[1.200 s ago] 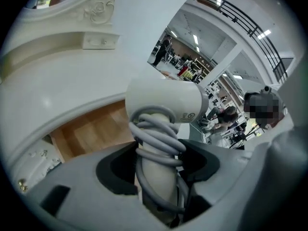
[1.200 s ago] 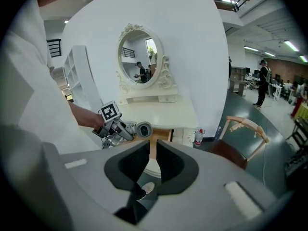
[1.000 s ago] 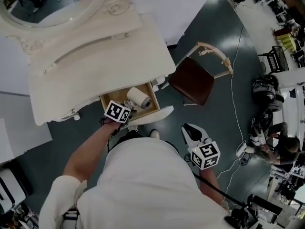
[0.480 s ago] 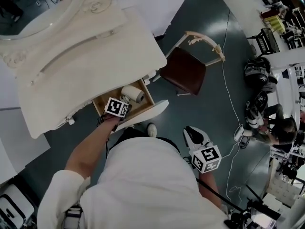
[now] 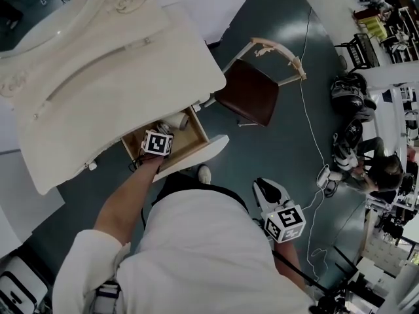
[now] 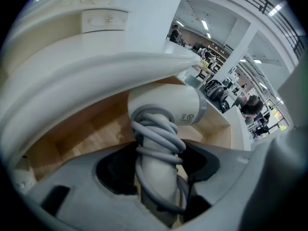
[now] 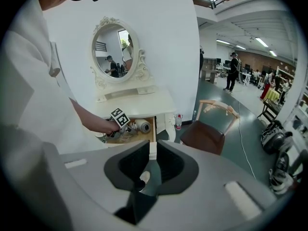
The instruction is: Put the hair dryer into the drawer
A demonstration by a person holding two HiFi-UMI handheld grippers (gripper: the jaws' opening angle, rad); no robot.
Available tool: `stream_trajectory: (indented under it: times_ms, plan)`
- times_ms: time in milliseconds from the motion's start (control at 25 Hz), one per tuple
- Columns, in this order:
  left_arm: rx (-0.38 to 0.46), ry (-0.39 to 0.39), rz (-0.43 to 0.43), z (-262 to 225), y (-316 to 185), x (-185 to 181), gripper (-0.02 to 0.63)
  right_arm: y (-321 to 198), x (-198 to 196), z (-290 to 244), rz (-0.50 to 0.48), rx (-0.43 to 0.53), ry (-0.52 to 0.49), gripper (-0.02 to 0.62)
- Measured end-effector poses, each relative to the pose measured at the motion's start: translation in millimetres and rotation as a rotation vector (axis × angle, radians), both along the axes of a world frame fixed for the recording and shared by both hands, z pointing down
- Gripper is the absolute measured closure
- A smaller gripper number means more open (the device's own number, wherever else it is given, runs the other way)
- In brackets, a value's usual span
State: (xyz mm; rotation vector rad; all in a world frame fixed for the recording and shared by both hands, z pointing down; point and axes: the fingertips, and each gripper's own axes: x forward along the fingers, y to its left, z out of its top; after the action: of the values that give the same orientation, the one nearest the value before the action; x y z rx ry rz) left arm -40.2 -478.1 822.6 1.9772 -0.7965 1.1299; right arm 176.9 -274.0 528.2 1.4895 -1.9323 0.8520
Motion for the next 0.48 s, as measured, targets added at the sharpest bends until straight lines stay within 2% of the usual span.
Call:
stream_trajectory:
  times_ms: [160,280,480]
  plan:
    - [0.039,-0.042,-0.04,4,-11,-6,0.345,1,-2,-5,-0.019,-0.012,0.008,0.546]
    - [0.056,-0.017,-0.049,11,-16,1,0.345,2,-1,-4,-0.029,-0.023,0.012,0.546]
    - [0.106,-0.035,-0.056,20,-26,0,0.344,2,2,-1,-0.046,-0.042,0.022,0.546]
